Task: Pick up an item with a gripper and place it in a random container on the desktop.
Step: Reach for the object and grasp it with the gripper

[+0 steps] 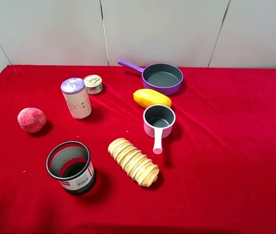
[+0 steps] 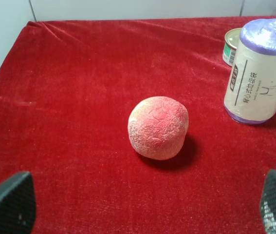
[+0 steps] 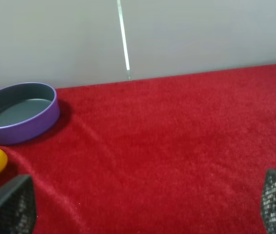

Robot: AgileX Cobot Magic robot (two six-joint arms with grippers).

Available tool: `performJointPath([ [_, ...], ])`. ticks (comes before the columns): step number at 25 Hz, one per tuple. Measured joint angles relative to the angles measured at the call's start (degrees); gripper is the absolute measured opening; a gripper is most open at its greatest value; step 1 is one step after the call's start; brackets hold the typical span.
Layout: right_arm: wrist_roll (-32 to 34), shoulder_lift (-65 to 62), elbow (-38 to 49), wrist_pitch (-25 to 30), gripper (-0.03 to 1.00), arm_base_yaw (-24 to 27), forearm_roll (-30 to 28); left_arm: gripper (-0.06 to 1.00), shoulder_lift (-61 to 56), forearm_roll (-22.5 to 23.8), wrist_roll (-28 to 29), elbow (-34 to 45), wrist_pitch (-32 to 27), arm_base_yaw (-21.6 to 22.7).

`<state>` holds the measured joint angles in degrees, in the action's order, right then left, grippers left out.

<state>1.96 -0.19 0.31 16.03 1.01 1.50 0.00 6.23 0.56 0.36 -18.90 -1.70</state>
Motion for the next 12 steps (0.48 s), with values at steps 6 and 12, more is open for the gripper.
performJointPath([
  [6, 0.00, 0.00, 0.00, 0.00, 0.69, 0.00, 0.00, 0.91, 0.00, 0.00, 0.00, 0.00, 0.00, 0.00],
  [12, 0.00, 0.00, 0.00, 0.00, 0.69, 0.00, 0.00, 0.91, 0.00, 0.00, 0.00, 0.00, 0.00, 0.00],
])
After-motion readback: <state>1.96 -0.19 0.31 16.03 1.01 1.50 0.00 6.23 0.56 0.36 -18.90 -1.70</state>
